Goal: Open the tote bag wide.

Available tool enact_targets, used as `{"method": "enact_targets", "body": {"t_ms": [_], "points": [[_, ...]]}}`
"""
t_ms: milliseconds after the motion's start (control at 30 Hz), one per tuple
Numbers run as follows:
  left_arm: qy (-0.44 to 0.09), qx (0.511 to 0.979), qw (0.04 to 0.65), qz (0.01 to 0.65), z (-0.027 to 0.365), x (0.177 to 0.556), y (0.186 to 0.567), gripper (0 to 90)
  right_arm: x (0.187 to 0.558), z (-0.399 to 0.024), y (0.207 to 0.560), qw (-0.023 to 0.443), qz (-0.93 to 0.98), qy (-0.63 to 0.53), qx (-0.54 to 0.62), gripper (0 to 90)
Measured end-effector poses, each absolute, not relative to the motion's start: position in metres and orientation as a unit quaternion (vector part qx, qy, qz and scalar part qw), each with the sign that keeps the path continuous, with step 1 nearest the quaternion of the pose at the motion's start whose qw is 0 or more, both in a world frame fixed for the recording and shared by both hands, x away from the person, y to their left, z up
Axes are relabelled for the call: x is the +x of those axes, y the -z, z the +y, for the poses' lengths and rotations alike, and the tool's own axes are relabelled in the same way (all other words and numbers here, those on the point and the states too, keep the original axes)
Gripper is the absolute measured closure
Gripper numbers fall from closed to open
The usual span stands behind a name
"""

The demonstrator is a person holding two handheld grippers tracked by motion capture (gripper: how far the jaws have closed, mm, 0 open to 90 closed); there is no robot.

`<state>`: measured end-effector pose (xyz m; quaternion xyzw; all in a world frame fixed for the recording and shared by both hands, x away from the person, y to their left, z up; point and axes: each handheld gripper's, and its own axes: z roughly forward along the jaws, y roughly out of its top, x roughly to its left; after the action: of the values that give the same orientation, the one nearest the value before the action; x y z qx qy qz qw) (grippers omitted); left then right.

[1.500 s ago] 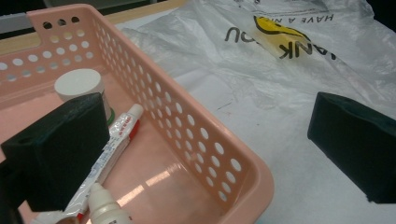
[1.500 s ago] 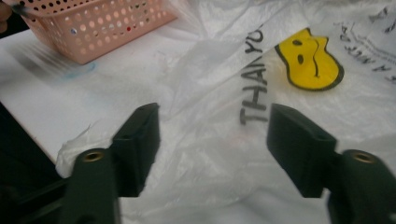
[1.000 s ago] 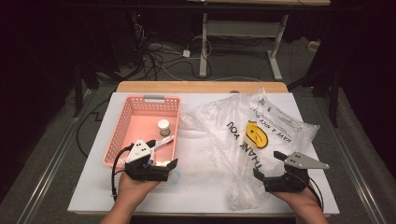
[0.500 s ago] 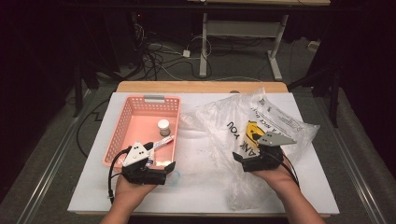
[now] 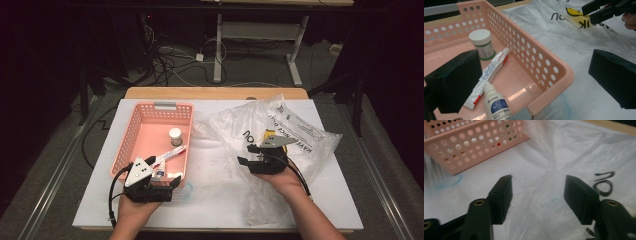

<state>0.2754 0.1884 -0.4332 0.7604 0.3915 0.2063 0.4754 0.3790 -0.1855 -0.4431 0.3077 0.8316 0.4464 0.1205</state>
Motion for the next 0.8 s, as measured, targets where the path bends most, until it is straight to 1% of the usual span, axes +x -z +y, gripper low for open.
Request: {"method": "enact_targets", "body": {"t_ms": [133,233,300,400,467,533,567,600,667,800], "points": [[-0.206,0.761,0.477,0.388,0.189,0.273,0.433,0.0,0.378,-0.179,0.454,0.106,0.85,-0.419,0.3,51.9],[-0.205,0.763,0.477,0.385,0.187,0.273,0.434,0.0,0.377,-0.176,0.462,0.109,0.866,-0.39,0.293,51.6],[-0.204,0.765,0.475,0.384,0.187,0.273,0.434,0.0,0.376,-0.175,0.465,0.105,0.871,-0.378,0.296,49.2],[-0.202,0.766,0.474,0.384,0.186,0.273,0.435,0.0,0.376,-0.172,0.47,0.094,0.882,-0.36,0.289,39.1],[-0.201,0.767,0.474,0.382,0.186,0.272,0.435,0.0,0.375,-0.17,0.474,0.102,0.887,-0.345,0.288,33.4],[-0.202,0.768,0.474,0.381,0.186,0.272,0.435,0.0,0.376,-0.169,0.477,0.103,0.89,-0.337,0.289,30.3],[-0.202,0.769,0.473,0.38,0.186,0.273,0.435,0.0,0.376,-0.168,0.478,0.107,0.892,-0.335,0.285,30.4],[-0.202,0.769,0.473,0.38,0.186,0.273,0.435,0.0,0.375,-0.168,0.479,0.109,0.89,-0.334,0.29,31.8],[-0.2,0.769,0.473,0.381,0.186,0.273,0.436,0.0,0.374,-0.169,0.479,0.121,0.889,-0.334,0.289,38.3],[-0.2,0.77,0.473,0.379,0.185,0.273,0.436,0.0,0.374,-0.174,0.48,0.126,0.882,-0.344,0.298,49.2]]}}
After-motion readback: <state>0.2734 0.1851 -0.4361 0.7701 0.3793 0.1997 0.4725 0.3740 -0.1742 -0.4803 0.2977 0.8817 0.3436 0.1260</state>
